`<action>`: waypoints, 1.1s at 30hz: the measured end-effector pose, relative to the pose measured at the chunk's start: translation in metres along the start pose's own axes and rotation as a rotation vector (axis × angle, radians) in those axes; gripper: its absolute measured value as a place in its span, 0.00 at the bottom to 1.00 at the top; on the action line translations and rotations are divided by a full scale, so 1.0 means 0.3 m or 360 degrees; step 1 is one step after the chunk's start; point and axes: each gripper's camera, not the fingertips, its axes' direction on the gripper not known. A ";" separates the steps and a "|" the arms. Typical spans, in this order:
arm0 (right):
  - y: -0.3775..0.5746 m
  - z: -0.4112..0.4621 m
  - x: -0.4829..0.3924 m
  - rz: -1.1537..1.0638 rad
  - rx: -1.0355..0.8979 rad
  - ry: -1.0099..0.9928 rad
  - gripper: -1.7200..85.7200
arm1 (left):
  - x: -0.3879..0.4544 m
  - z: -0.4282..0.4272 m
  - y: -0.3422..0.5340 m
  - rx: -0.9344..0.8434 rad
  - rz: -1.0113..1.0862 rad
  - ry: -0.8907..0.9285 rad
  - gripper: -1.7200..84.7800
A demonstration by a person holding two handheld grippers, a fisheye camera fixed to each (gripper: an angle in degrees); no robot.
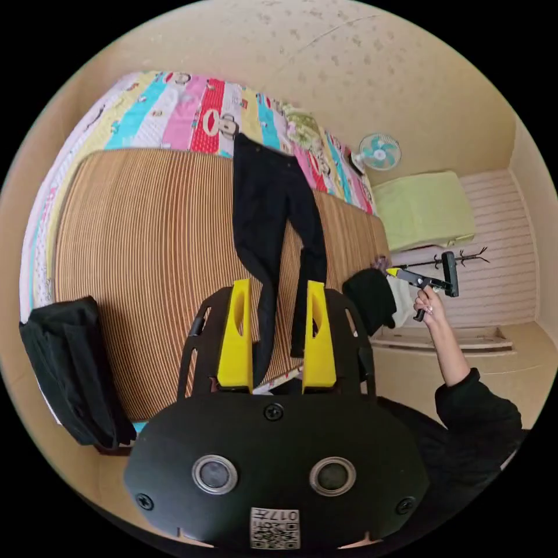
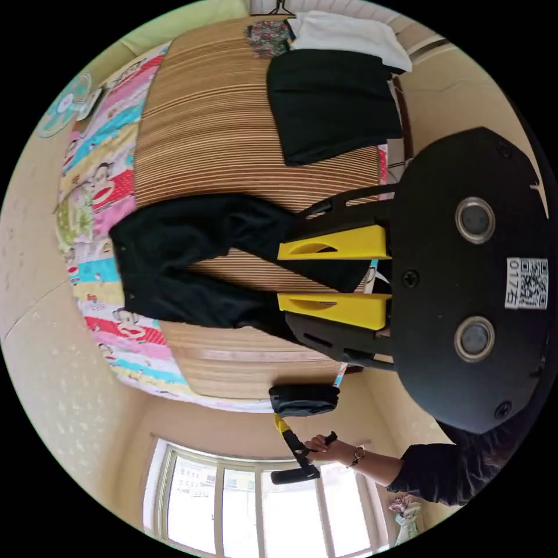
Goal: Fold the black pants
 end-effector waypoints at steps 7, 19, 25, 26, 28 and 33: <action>0.252 0.458 0.292 0.0239 -0.0444 -0.0324 0.11 | -0.114 0.653 0.178 -0.0552 0.0083 0.0009 0.22; 0.225 0.615 0.458 0.0368 -0.0445 -0.0587 0.13 | -0.494 0.510 0.506 -0.0146 -0.0654 0.0615 0.08; 0.332 0.549 0.523 0.0219 -0.0333 -0.0739 0.07 | -0.588 0.463 0.589 -0.0312 -0.0791 0.0253 0.12; 0.377 0.518 0.519 0.0133 -0.0345 -0.0618 0.06 | -0.574 0.456 0.579 -0.0303 -0.0769 0.0229 0.13; 0.450 0.479 0.507 -0.0025 -0.0387 -0.0465 0.06 | -0.472 0.465 0.491 -0.0282 -0.0593 0.0259 0.15; 0.575 0.338 0.528 -0.0170 -0.0352 -0.0571 0.06 | -0.100 0.670 0.190 -0.0466 -0.0063 0.0322 0.18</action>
